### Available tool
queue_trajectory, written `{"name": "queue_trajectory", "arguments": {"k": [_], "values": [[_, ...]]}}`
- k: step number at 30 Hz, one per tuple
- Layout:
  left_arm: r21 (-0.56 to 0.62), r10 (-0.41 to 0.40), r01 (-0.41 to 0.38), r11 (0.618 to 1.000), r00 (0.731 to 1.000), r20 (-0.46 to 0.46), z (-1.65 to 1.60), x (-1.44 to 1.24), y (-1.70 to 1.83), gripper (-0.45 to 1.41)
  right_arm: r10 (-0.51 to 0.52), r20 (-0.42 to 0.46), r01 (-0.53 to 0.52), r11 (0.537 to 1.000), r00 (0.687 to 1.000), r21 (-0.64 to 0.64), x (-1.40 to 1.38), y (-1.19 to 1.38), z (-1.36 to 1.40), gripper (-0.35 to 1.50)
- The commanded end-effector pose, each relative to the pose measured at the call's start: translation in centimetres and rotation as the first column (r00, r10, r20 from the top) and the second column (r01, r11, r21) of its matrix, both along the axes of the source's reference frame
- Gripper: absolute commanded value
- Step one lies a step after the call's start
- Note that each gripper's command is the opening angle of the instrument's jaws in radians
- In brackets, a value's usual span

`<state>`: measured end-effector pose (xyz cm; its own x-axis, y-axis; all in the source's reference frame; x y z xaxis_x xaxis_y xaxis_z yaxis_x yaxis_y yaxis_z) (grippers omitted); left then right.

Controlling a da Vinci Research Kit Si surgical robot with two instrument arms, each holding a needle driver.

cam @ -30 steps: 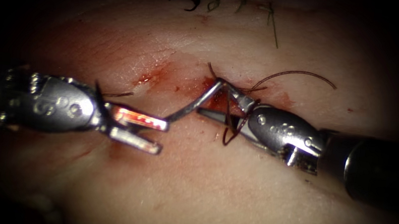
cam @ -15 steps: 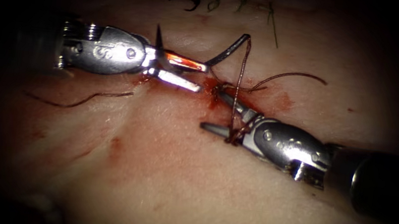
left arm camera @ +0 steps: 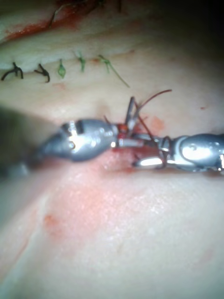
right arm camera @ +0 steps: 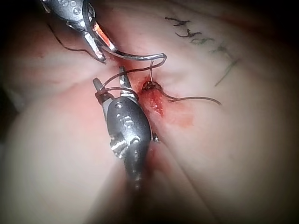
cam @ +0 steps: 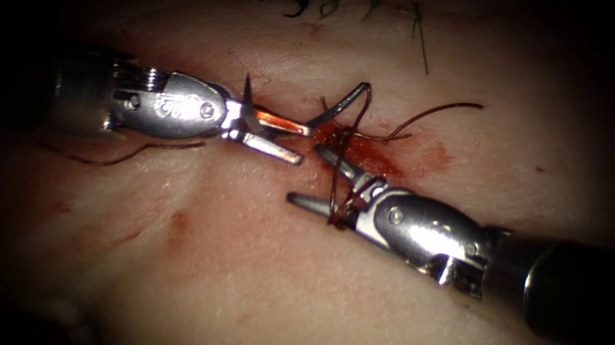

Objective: Wound Closure

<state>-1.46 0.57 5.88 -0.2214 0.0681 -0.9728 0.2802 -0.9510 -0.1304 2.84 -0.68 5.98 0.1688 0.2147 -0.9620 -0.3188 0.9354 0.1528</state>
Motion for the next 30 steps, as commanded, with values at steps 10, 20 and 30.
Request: {"name": "queue_trajectory", "arguments": {"k": [10, 20, 30], "values": [[0.001, 0.037, -0.037, 0.999, 0.999, 0.016, 0.18, 0.10, -0.21, -0.45, 0.076, -0.075, -0.080, 0.996, 0.994, -0.045, -0.01, 0.04, -0.03, 0.16], [0.001, 0.058, -0.058, 0.998, 0.998, 0.020, 0.30, -0.05, -0.45, -0.45, 0.155, -0.065, -0.158, 0.986, 0.986, -0.047, 0.13, 0.08, 0.00, 0.36], [-0.002, 0.045, -0.045, 0.999, 0.997, 0.062, 0.14, -0.19, -0.73, -0.45, 0.287, -0.004, -0.287, 0.958, 0.958, 0.026, 0.10, 0.12, 0.00, 0.81]]}}
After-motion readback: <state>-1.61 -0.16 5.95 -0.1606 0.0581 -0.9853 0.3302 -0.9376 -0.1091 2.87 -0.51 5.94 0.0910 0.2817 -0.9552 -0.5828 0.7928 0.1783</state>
